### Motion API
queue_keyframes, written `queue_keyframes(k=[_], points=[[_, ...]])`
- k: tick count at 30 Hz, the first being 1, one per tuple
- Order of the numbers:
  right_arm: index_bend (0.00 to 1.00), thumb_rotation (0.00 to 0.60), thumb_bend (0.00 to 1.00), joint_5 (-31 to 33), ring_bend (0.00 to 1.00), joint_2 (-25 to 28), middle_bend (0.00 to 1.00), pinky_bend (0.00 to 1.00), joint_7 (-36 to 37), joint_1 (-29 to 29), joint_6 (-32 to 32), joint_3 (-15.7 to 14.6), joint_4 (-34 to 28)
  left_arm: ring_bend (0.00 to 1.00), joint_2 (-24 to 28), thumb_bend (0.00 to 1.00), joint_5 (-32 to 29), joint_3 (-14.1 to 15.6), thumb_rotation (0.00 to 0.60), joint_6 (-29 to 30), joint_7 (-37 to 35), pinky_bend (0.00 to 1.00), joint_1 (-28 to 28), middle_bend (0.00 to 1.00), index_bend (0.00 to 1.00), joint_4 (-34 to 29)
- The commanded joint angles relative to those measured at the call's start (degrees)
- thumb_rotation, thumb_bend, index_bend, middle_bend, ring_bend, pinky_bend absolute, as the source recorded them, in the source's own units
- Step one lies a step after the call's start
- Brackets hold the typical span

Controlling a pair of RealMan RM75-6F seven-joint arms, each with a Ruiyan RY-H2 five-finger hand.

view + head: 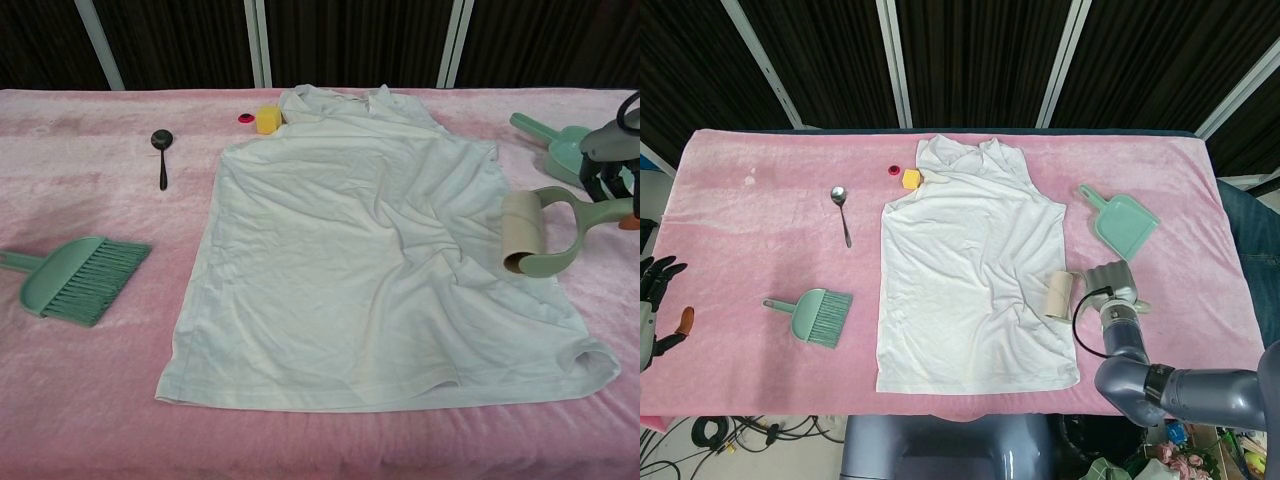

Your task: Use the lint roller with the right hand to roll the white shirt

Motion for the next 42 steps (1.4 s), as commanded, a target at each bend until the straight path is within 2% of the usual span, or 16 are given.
queue_keyframes(k=[1, 11, 17, 23, 29, 31, 33, 36, 42], points=[[0.70, 0.600, 0.51, -2.59, 0.70, 1.98, 0.65, 0.67, 2.94, -1.51, -1.11, 0.61, -0.54, 0.06, -0.01, 0.42, 0.01, -0.01, 0.600, 0.05, 0.04, 0.08, 0.02, 0.13, 0.18, -0.02], [0.70, 0.600, 0.51, -6.62, 0.70, 6.59, 0.65, 0.67, 7.14, -5.07, -3.68, -1.44, 0.36, 0.06, 0.11, 0.42, -0.10, -0.06, 0.600, 0.21, 0.09, 0.09, 0.16, 0.13, 0.18, -0.10], [0.70, 0.600, 0.51, -6.51, 0.69, 8.27, 0.65, 0.67, 8.02, -6.80, -6.76, -3.64, 3.36, 0.06, 0.15, 0.42, 0.06, -0.21, 0.600, 0.66, 0.24, 0.08, 0.23, 0.13, 0.18, -0.38], [0.70, 0.600, 0.51, -7.36, 0.69, 8.71, 0.65, 0.67, 10.71, -8.42, -10.43, -3.93, 6.92, 0.06, -0.12, 0.42, -0.06, -0.14, 0.600, 0.42, 0.88, 0.09, 0.16, 0.13, 0.18, -0.40], [0.68, 0.600, 0.51, -7.98, 0.60, 9.21, 0.56, 0.66, 12.95, -9.47, -13.75, -4.20, 8.35, 0.06, -0.49, 0.42, -0.08, -0.07, 0.600, 0.09, 1.48, 0.09, -0.02, 0.13, 0.18, -0.39], [0.65, 0.600, 0.50, -8.31, 0.57, 9.18, 0.51, 0.63, 13.27, -9.65, -14.19, -4.32, 8.58, 0.06, -0.55, 0.42, -0.11, -0.04, 0.600, 0.00, 1.59, 0.09, -0.04, 0.13, 0.18, -0.39], [0.56, 0.600, 0.46, -8.64, 0.50, 9.09, 0.44, 0.58, 14.02, -9.94, -14.84, -4.32, 8.79, 0.06, -0.57, 0.42, -0.16, -0.05, 0.600, -0.01, 1.67, 0.09, -0.03, 0.13, 0.18, -0.40], [0.38, 0.600, 0.39, -8.92, 0.40, 8.98, 0.32, 0.47, 14.97, -10.23, -15.47, -4.46, 8.92, 0.06, -0.52, 0.42, -0.16, -0.12, 0.600, 0.19, 1.64, 0.09, 0.03, 0.13, 0.18, -0.46], [0.08, 0.600, 0.33, -7.22, 0.26, 9.19, 0.19, 0.37, 15.98, -9.91, -16.39, -5.25, 8.61, 0.06, -0.26, 0.42, -0.16, -0.19, 0.600, 0.44, 1.36, 0.09, 0.17, 0.13, 0.18, -0.50]])
